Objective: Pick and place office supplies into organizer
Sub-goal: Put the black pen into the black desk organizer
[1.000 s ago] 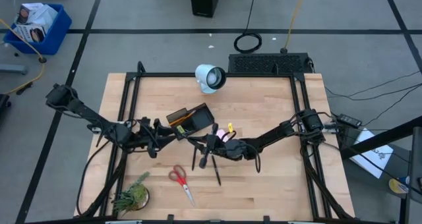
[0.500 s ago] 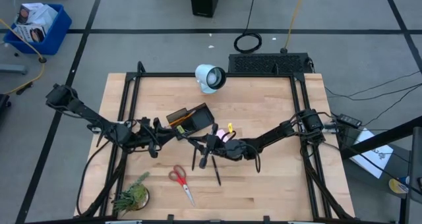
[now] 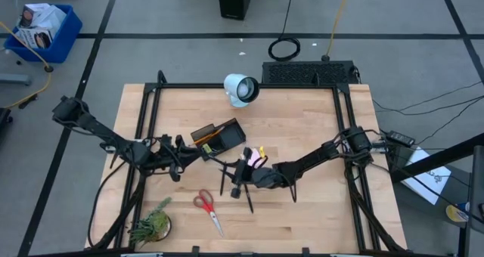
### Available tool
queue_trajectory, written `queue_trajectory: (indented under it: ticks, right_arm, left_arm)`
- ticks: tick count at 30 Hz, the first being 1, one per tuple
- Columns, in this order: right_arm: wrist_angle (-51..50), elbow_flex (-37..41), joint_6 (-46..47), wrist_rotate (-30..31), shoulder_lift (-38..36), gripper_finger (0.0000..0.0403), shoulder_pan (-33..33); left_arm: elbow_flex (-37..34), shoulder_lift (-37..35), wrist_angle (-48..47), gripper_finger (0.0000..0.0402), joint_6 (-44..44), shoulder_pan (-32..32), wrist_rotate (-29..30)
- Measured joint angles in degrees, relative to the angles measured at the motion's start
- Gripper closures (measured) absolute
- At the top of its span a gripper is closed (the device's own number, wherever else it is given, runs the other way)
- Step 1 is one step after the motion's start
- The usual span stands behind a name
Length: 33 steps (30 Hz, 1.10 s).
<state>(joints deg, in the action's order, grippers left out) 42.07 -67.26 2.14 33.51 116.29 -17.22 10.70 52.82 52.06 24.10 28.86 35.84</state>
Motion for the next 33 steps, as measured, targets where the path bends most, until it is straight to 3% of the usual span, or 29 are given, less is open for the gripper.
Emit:
queue_trajectory:
  ticks: [9,16,25,28,33]
  right_arm:
    - [-10.0,0.1,0.6,7.8,0.0,0.0317,-5.4]
    - [-15.4,0.1,3.7,15.8,0.0,0.0316,-10.9]
    - [-15.8,0.1,4.3,16.2,0.0,0.0316,-13.4]
    - [-15.8,0.1,4.4,16.2,0.0,0.0316,-13.1]
    - [-15.8,0.1,5.7,16.1,0.0,0.0316,-12.4]
  left_arm:
    - [0.0,-6.7,-7.7,0.0349,-4.1,0.0,4.0]
    - [0.0,-16.0,-18.9,0.0356,-5.8,0.0,12.0]
    - [0.0,-22.0,-29.6,0.0347,-4.2,-0.4,21.7]
    - [1.6,-22.3,-35.5,0.0352,-2.7,-2.3,21.3]
    - [9.1,-21.1,-56.1,0.0359,7.8,-7.4,16.7]
